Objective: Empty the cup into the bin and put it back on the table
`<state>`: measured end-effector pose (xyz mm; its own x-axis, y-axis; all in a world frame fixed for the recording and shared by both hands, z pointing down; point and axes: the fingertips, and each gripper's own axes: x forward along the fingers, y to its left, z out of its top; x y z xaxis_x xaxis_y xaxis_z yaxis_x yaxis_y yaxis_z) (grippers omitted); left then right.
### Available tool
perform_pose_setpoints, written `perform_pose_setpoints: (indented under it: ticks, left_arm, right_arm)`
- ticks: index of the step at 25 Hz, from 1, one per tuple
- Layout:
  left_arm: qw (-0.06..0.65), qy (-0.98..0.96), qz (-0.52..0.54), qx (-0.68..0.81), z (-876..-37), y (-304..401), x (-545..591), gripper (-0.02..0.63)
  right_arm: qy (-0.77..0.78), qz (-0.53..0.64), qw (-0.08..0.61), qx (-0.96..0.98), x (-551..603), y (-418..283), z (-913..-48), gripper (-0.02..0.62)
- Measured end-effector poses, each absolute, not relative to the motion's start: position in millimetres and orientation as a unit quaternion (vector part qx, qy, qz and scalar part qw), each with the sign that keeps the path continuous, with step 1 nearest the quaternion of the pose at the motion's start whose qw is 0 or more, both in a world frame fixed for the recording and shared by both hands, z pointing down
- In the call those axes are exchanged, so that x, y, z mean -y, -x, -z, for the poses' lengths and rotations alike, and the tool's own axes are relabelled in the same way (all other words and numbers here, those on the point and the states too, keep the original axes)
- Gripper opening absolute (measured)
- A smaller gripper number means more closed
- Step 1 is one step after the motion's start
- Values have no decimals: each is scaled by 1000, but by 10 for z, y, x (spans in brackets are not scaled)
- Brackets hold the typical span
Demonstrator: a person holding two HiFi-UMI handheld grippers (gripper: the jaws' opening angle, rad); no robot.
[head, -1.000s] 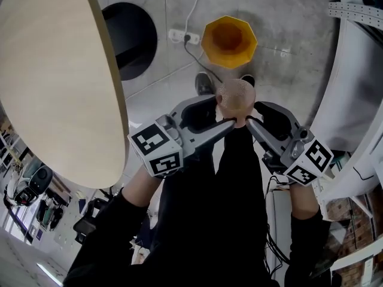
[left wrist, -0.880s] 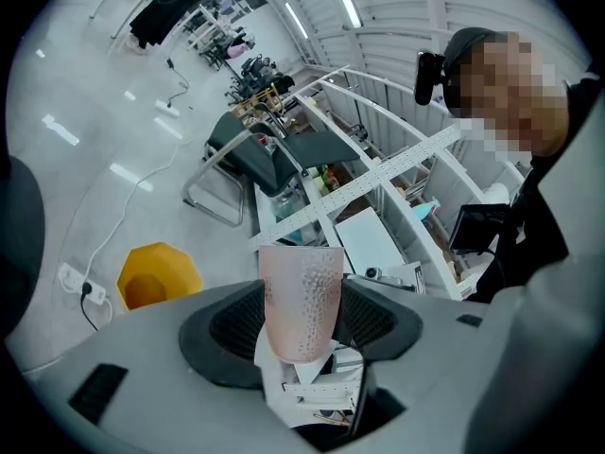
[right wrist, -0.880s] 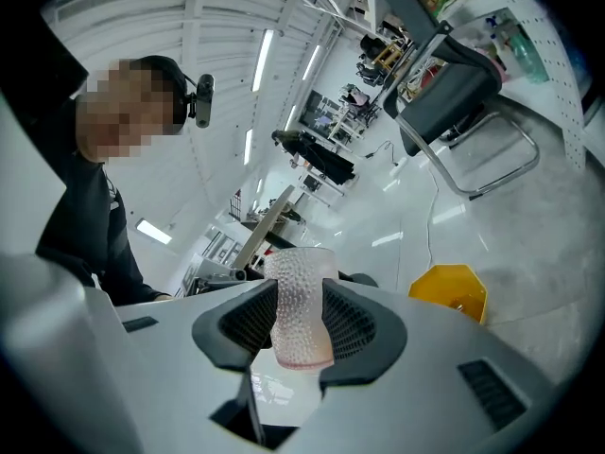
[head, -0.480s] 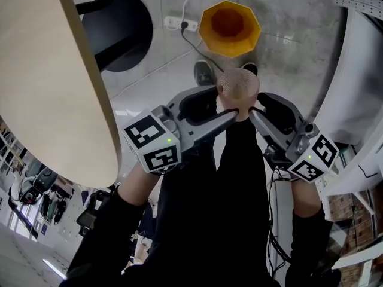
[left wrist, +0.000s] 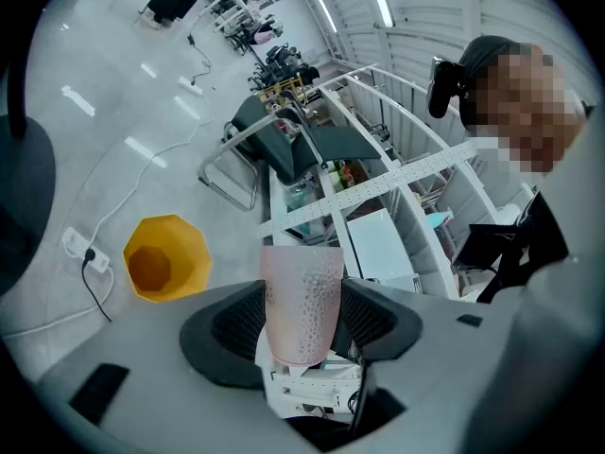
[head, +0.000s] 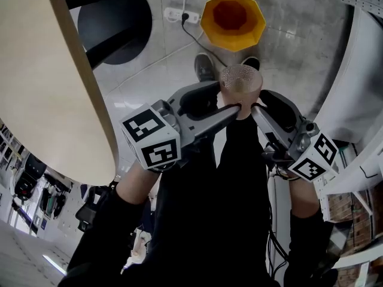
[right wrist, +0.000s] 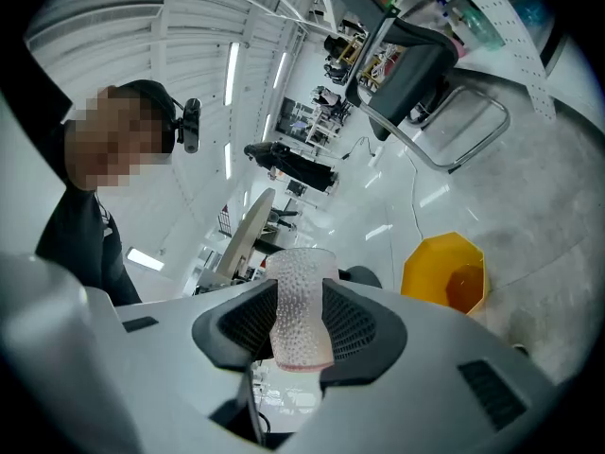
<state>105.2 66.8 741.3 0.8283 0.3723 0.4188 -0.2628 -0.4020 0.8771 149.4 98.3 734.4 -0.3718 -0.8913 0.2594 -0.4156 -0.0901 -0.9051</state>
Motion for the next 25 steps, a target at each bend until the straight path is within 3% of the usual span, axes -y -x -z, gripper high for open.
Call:
perform_pose_setpoints:
  ticks: [25]
  left_arm:
    - [610, -749, -260, -4, -7472, -1092, -528, 245]
  right_arm:
    - [515, 556, 267, -595, -948, -1562, -7427, 155]
